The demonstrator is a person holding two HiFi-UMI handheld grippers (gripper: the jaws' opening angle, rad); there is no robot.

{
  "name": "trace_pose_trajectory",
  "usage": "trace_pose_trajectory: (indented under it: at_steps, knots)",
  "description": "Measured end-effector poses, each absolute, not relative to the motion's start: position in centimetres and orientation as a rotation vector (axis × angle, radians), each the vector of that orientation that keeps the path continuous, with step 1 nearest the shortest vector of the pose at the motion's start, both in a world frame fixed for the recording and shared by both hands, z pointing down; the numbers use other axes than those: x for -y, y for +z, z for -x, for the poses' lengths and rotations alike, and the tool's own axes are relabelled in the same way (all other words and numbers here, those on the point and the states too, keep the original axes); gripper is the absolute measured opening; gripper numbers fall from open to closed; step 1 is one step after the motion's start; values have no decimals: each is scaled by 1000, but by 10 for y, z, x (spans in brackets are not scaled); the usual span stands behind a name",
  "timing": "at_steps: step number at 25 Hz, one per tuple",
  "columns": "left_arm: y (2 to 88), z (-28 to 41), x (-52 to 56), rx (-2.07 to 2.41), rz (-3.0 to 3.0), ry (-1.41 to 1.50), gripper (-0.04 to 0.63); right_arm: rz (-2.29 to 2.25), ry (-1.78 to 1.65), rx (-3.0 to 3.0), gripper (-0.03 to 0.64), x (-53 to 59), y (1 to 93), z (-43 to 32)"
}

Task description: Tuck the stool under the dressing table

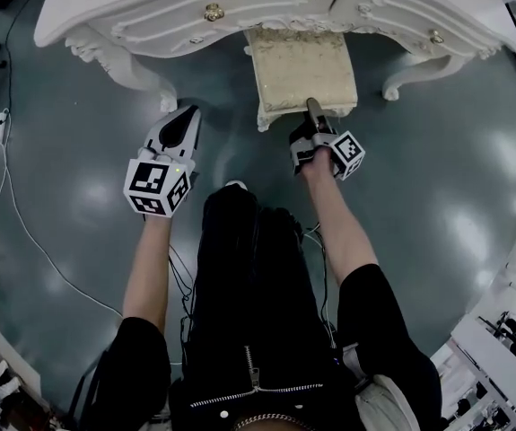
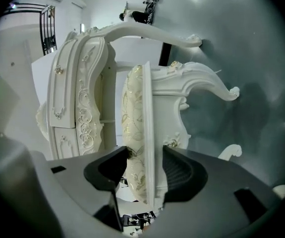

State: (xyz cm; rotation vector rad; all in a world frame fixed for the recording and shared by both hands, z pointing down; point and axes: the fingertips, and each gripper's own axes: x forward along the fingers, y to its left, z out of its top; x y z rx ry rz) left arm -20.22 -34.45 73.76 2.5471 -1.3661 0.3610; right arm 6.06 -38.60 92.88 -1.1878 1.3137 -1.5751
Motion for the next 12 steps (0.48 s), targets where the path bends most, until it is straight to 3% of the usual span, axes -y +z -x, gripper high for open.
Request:
trace_pose_trajectory:
  at_steps: [12]
  knots:
    - [802,222,344,1393,-2553,356,21,1102,-1425,-1431,206,461,929,-43]
